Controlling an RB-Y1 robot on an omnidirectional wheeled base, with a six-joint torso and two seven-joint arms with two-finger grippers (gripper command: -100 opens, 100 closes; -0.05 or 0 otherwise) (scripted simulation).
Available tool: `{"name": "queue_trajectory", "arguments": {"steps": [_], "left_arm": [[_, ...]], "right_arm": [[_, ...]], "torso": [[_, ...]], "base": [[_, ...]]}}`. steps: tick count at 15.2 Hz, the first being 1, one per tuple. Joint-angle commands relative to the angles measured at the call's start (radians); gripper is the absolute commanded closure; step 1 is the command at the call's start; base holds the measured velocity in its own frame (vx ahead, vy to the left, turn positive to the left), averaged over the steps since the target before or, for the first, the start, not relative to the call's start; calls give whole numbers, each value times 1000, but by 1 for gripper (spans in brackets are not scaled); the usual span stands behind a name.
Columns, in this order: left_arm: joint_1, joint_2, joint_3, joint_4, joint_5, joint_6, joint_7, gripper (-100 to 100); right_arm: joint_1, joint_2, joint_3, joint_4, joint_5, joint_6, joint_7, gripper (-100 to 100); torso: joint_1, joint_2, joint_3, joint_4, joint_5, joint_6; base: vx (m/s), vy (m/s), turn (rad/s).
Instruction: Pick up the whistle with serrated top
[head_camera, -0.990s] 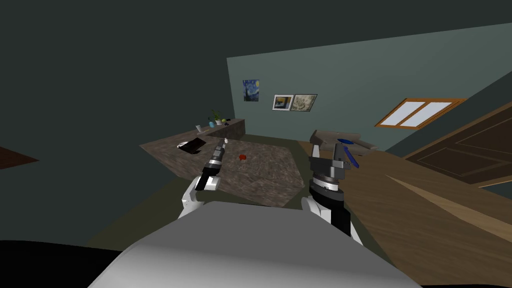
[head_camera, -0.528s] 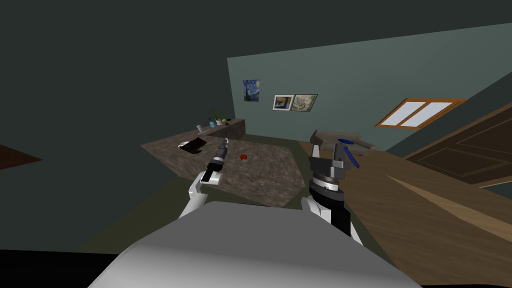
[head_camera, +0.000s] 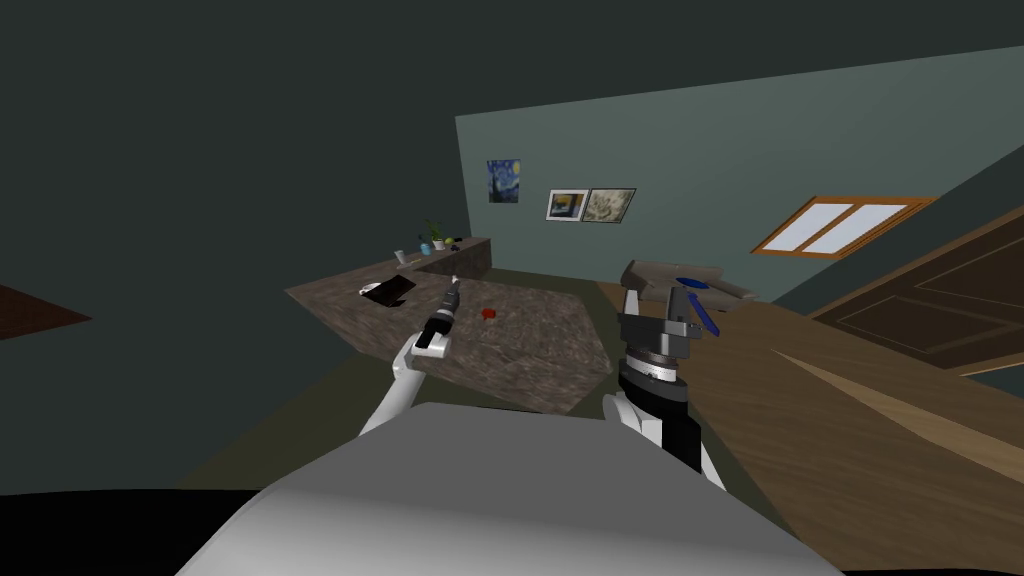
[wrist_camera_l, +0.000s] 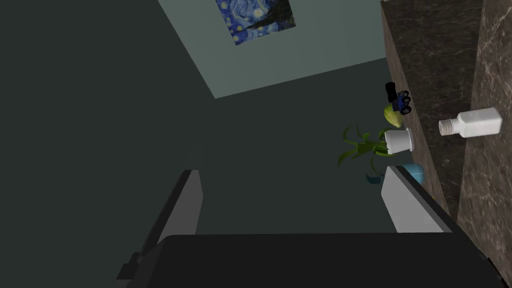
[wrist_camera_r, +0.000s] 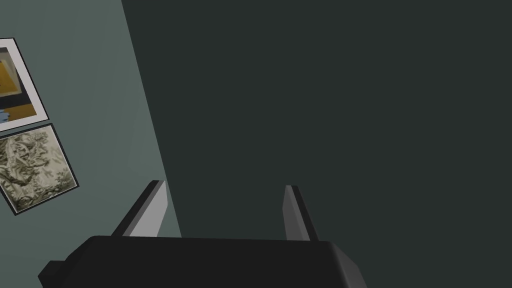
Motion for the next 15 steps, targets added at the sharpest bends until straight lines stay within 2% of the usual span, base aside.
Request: {"name": "queue_trajectory", "arguments": {"steps": [1,2,3,5,6,7,9,10,11,13,14,15], "left_arm": [[-42,4,2,47,7,50,10,-100],[-42,4,2,47,7,64,10,-100],[-85,6,4,88,17,90,22,-100],[-97,6,4,111,17,124,22,-100],[-139,8,6,137,26,160,34,-100],[-153,8,6,157,26,179,34,-100],[-153,8,6,176,26,185,34,-100],[-196,9,8,210,36,230,46,-100],[-210,9,8,229,36,247,46,-100],[-210,9,8,241,36,247,46,-100],[-253,9,10,274,46,297,58,-100],[-264,9,10,288,46,309,58,-100]], "right_arm": [[0,0,0,0,0,0,0,0],[0,0,0,0,0,0,0,0],[0,0,0,0,0,0,0,0],[0,0,0,0,0,0,0,0],[0,0,0,0,0,0,0,0],[0,0,0,0,0,0,0,0],[0,0,0,0,0,0,0,0],[0,0,0,0,0,0,0,0],[0,0,0,0,0,0,0,0],[0,0,0,0,0,0,0,0],[0,0,0,0,0,0,0,0],[0,0,0,0,0,0,0,0]], "torso": [[0,0,0,0,0,0],[0,0,0,0,0,0],[0,0,0,0,0,0],[0,0,0,0,0,0],[0,0,0,0,0,0],[0,0,0,0,0,0],[0,0,0,0,0,0],[-1,0,0,0,0,0],[-1,0,0,0,0,0],[-1,0,0,0,0,0],[-1,0,0,0,0,0],[-1,0,0,0,0,0]], "base": [[-13,23,6],[-8,16,-1],[-8,21,8],[-8,20,0],[-9,23,10],[-11,25,7],[-5,14,-4],[-7,15,10],[-8,20,7],[-4,13,-3],[-3,17,7],[-7,22,8]]}}
